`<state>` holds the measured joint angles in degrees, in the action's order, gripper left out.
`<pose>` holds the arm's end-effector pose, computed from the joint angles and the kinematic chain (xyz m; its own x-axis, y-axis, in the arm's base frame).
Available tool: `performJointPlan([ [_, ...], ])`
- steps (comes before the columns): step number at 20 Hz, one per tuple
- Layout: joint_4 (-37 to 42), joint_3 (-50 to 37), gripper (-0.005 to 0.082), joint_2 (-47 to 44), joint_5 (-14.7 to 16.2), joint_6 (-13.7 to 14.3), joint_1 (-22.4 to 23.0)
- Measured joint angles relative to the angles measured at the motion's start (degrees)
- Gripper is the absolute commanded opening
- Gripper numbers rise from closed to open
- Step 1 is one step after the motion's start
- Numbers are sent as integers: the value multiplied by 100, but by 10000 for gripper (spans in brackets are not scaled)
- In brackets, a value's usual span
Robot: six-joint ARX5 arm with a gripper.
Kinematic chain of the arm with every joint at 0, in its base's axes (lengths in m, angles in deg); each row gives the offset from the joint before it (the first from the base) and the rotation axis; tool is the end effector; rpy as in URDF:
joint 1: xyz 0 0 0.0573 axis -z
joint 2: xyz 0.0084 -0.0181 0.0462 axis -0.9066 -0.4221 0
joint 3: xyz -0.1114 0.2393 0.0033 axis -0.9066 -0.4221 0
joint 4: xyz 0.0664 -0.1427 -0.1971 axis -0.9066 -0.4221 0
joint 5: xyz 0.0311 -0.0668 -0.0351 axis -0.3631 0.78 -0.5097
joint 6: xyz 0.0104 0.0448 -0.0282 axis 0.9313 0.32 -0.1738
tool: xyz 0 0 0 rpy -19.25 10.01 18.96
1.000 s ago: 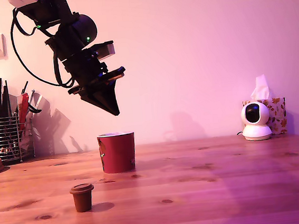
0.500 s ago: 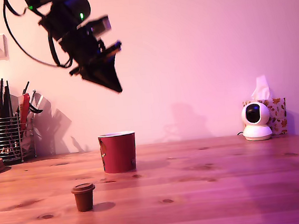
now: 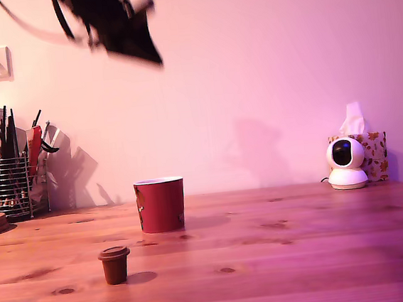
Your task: Pick up the coffee capsules on the table and drop them inside the coffee cup
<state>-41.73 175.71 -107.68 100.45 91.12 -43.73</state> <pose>0.3912 -0.1643 0.3746 0.5867 -0.6327 -0.5054 0.7289 0.6845 -0.0109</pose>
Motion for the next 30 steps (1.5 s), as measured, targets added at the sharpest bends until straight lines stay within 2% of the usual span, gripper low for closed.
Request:
performJointPlan([
  [3,-4,-20,-20,107,195,26,0],
  [6,197,-396,-20,157,251,66,0],
  [9,632,-1231,-20,459,223,63,0],
  [13,1373,-2463,-20,1379,201,-17,-44],
  [18,1971,-3569,-20,2398,299,-50,-168],
  [26,2767,-5442,-20,3233,295,-101,-208],
  [30,3285,-6161,-20,3825,295,-229,-219],
])
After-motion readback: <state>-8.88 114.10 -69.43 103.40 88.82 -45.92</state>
